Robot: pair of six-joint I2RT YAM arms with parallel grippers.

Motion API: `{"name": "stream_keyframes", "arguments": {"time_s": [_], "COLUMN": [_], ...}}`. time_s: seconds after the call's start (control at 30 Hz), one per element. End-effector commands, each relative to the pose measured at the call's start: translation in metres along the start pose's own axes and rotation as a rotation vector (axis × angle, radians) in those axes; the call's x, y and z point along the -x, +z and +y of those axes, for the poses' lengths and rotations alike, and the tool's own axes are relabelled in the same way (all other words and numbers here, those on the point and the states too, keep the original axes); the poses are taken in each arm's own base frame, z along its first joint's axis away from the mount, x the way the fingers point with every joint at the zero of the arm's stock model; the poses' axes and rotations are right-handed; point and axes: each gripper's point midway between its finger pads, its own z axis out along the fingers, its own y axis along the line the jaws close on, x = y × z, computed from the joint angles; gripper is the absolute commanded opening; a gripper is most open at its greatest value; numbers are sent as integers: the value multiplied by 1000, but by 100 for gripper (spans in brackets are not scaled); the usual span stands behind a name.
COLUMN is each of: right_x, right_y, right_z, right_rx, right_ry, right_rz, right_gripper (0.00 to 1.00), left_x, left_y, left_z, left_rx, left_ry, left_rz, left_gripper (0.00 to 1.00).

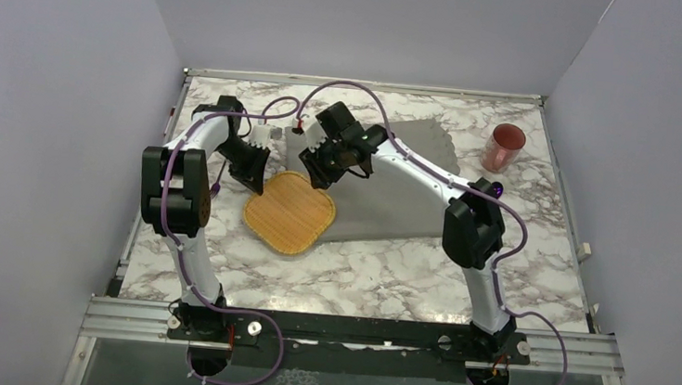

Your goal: Set the dinner table for one person

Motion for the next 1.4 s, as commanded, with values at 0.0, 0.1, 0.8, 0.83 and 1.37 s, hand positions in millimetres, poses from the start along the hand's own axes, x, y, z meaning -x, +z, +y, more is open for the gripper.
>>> {"name": "stream_keyframes", "arguments": {"time_s": [0.0, 0.1, 0.8, 0.83, 1.37], "right_x": [-18, -32, -74, -74, -75], "right_y": [-9, -6, -17, -18, 10], "right_z": [-26, -35, 24, 25, 23], "right_rx": [-63, -51, 389, 405, 507], "right_ry": [25, 48, 181, 185, 255], "right_rz": [42, 60, 123, 113, 90], "right_gripper": [43, 51, 57, 57, 57], "left_x": [10, 10, 7, 8, 8], "left_y": [-6, -6, -1, -1, -1], "left_z": [4, 4, 5, 4, 1], "left_rx": [38, 38, 34, 29, 18], "left_ry": [7, 5, -9, -10, -9], "left_rz": [-31, -32, -25, -27, -42], "left_gripper": [0, 0, 0, 0, 0]}}
